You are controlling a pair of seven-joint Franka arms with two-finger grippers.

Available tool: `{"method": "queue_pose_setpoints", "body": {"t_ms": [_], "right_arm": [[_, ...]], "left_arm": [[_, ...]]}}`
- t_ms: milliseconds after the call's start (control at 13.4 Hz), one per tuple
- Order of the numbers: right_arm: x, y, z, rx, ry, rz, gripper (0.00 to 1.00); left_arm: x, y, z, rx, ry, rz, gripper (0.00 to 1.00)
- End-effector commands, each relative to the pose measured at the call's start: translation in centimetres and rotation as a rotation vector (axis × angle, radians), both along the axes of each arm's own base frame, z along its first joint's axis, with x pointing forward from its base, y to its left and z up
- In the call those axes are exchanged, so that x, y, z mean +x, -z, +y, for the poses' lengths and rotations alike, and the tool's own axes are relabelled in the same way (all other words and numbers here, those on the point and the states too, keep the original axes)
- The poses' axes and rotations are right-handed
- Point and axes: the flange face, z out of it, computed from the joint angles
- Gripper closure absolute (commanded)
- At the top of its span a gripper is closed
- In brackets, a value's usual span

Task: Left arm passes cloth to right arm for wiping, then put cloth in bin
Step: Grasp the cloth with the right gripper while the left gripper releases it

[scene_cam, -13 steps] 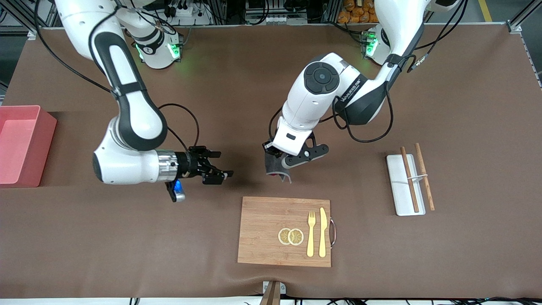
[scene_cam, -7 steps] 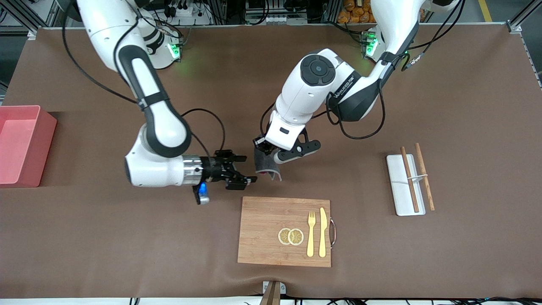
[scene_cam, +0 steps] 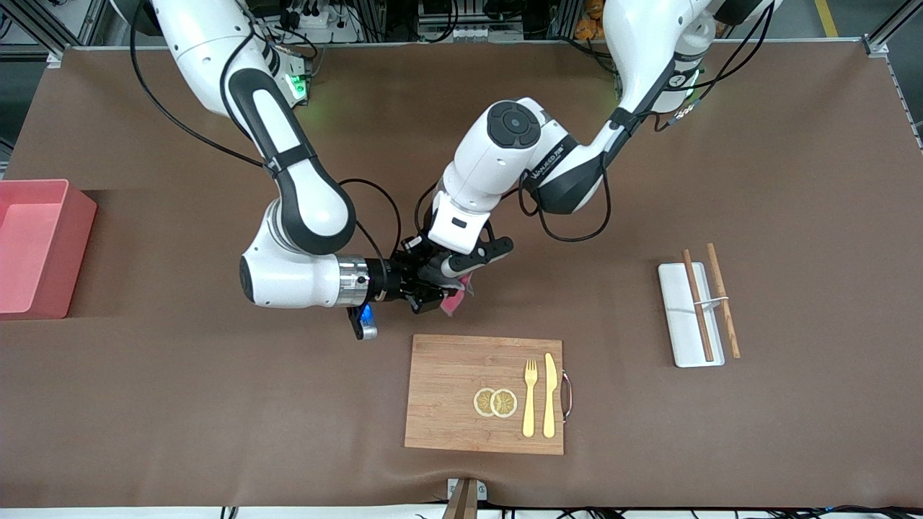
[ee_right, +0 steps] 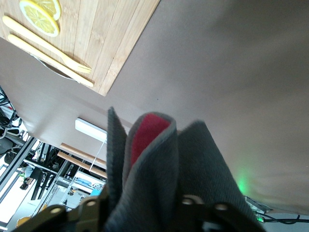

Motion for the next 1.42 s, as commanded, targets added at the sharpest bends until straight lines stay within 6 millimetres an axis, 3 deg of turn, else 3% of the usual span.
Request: {"method": "queue_pose_setpoints", "body": {"t_ms": [0, 224, 298, 447, 522, 596, 671, 820, 969, 1044, 1118, 1342], "right_arm": [[0.4, -0.1, -0.3, -0.013, -0.021, -0.006, 1.00], [0.8, -0.1, -1.5, -0.057, -0.049, -0.039, 1.00], [1.0, 0.3, -2.8, -0.072, -0.094, -0.058, 1.00], [1.0, 0.9, -5.7, -0.060, -0.196, -0.069, 1.00], [1.1, 0.9, -7.4, -0.083, -0.239, -0.095, 1.00], [0.7, 1.3, -8.5, -0.124, -0.301, -0.098, 1.00], [0.6, 1.5, -9.6, -0.179, -0.354, -0.101, 1.00], [0.9, 1.7, -13.9, -0.252, -0.420, -0.089, 1.00], [0.4, 4.3, -19.8, -0.284, -0.515, -0.108, 1.00], [0.4, 5.1, -21.9, -0.314, -0.562, -0.129, 1.00], [0.6, 5.7, -26.4, -0.343, -0.598, -0.151, 1.00], [-0.5, 7.7, -35.2, -0.271, -0.660, -0.225, 1.00]], "left_arm": [[-0.6, 0.0, -1.1, -0.031, -0.031, 0.025, 1.00], [-0.8, -1.0, -1.2, -0.045, -0.052, 0.029, 0.98], [-0.8, -1.1, -1.2, -0.047, -0.054, 0.028, 0.91], [-0.7, -1.0, -1.1, -0.046, -0.056, 0.028, 0.87], [-0.6, -1.8, -1.2, -0.061, -0.075, 0.028, 0.49], [-0.4, -2.9, -1.3, -0.083, -0.118, 0.037, 0.00], [-0.2, -4.8, -0.7, -0.102, -0.151, 0.030, 0.00], [0.6, -7.5, 1.6, -0.095, -0.179, 0.009, 0.00], [0.7, -8.7, 4.3, 0.040, -0.170, 0.040, 0.00], [1.6, -9.8, 6.7, 0.094, -0.189, 0.039, 0.00], [1.9, -11.0, 8.9, 0.146, -0.197, 0.051, 0.00], [4.5, -13.5, 17.3, 0.275, -0.084, 0.068, 0.00]]}}
